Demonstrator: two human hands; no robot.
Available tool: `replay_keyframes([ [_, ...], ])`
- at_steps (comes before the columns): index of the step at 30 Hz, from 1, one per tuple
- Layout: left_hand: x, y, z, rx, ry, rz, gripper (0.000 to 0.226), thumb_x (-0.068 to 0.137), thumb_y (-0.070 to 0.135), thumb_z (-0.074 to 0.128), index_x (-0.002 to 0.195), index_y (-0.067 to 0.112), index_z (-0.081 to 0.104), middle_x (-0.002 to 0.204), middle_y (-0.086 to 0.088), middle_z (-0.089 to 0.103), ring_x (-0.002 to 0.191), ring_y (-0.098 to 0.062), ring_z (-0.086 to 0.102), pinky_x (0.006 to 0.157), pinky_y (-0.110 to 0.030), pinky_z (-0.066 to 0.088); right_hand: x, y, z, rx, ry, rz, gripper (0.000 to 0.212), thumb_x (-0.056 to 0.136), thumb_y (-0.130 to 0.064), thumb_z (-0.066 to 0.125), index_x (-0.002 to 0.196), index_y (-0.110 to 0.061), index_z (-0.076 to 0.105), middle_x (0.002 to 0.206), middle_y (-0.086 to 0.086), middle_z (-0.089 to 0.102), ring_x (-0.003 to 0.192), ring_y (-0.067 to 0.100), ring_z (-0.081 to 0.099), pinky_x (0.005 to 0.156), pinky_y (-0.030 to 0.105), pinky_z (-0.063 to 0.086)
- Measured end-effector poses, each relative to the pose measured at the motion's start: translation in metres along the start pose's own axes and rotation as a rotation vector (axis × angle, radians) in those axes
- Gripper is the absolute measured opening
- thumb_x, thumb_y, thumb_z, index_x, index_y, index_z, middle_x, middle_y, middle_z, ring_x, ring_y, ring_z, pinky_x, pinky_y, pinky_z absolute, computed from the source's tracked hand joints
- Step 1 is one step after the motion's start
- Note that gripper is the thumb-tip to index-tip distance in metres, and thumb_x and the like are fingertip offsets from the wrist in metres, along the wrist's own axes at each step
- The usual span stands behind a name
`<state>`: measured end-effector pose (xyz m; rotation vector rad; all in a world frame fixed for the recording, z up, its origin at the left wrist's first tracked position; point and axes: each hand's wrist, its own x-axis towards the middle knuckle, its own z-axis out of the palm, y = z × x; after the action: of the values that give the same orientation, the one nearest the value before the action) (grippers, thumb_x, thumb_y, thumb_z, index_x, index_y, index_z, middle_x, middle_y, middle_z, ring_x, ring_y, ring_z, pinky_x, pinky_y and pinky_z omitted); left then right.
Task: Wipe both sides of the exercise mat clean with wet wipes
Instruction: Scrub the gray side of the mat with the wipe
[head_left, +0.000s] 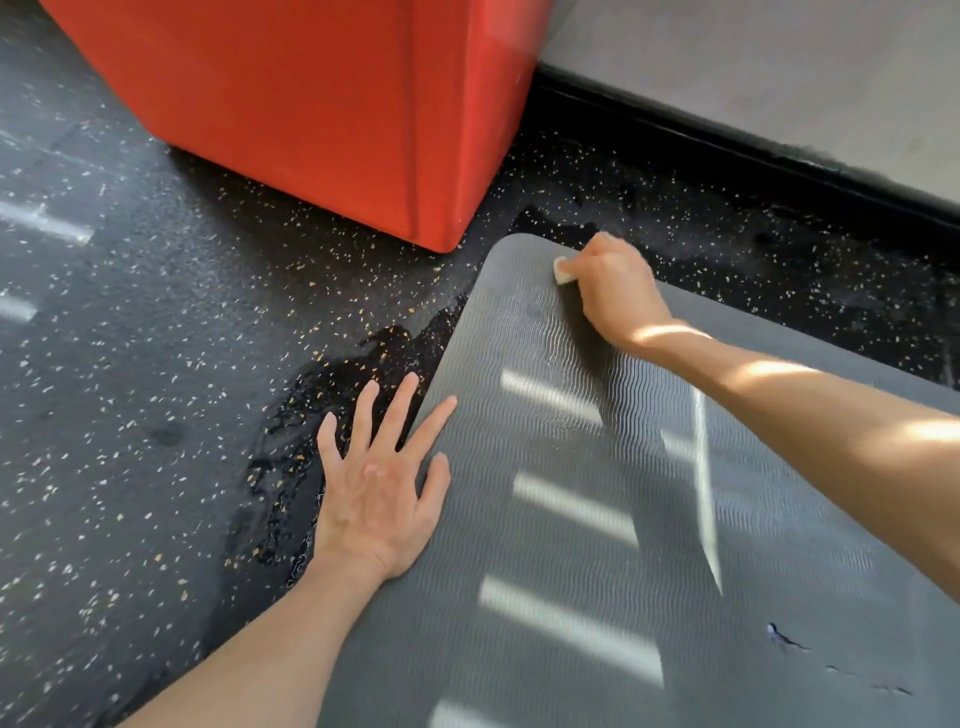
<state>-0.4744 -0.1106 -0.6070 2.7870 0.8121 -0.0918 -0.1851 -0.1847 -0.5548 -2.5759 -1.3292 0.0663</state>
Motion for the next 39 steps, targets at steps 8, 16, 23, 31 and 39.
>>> replay_keyframes([
  [8, 0.0, 0.0, -0.001, -0.002, -0.004, -0.005, 0.055, 0.096, 0.046, 0.024, 0.151, 0.042, 0.024, 0.163, 0.004, 0.02, 0.148, -0.03, 0.019, 0.115, -0.062, 0.014, -0.007, 0.0, 0.004, -0.01, -0.011, 0.027, 0.018, 0.093, -0.012, 0.052, 0.091, -0.007, 0.069, 0.093, 0.007, 0.055, 0.086, 0.028, 0.053, 0.067, 0.033, 0.036],
  [16, 0.001, 0.001, -0.003, -0.004, -0.003, 0.0, 0.056, 0.096, 0.045, 0.025, 0.151, 0.041, 0.028, 0.162, 0.003, 0.022, 0.147, -0.032, 0.019, 0.114, -0.063, 0.015, -0.055, -0.027, 0.01, 0.1, -0.084, -0.226, 0.018, 0.094, -0.006, 0.056, 0.093, -0.004, 0.073, 0.086, 0.016, 0.059, 0.078, 0.026, 0.057, 0.067, 0.027, 0.04],
  [23, -0.001, 0.002, -0.004, -0.009, -0.021, -0.015, 0.056, 0.096, 0.047, 0.021, 0.152, 0.043, 0.024, 0.164, 0.005, 0.017, 0.149, -0.03, 0.014, 0.116, -0.062, 0.01, -0.083, -0.035, 0.01, 0.067, -0.093, -0.192, 0.019, 0.095, -0.019, 0.053, 0.094, -0.009, 0.068, 0.092, 0.008, 0.055, 0.084, 0.026, 0.053, 0.067, 0.031, 0.037],
  [31, 0.0, 0.003, -0.005, -0.003, -0.033, -0.031, 0.059, 0.094, 0.05, 0.013, 0.153, 0.045, 0.015, 0.165, 0.007, 0.008, 0.15, -0.028, 0.004, 0.117, -0.059, 0.001, -0.088, -0.037, 0.012, 0.053, -0.066, -0.139, 0.017, 0.093, -0.026, 0.056, 0.079, -0.018, 0.063, 0.085, 0.001, 0.052, 0.08, 0.028, 0.052, 0.065, 0.032, 0.035],
  [39, 0.001, 0.004, -0.005, 0.012, -0.034, -0.032, 0.061, 0.093, 0.051, 0.013, 0.153, 0.045, 0.014, 0.165, 0.006, 0.008, 0.15, -0.029, 0.006, 0.117, -0.06, 0.005, -0.108, -0.043, 0.013, 0.105, -0.035, -0.189, 0.012, 0.087, -0.027, 0.06, 0.078, -0.019, 0.06, 0.079, -0.008, 0.053, 0.074, 0.017, 0.052, 0.064, 0.034, 0.038],
])
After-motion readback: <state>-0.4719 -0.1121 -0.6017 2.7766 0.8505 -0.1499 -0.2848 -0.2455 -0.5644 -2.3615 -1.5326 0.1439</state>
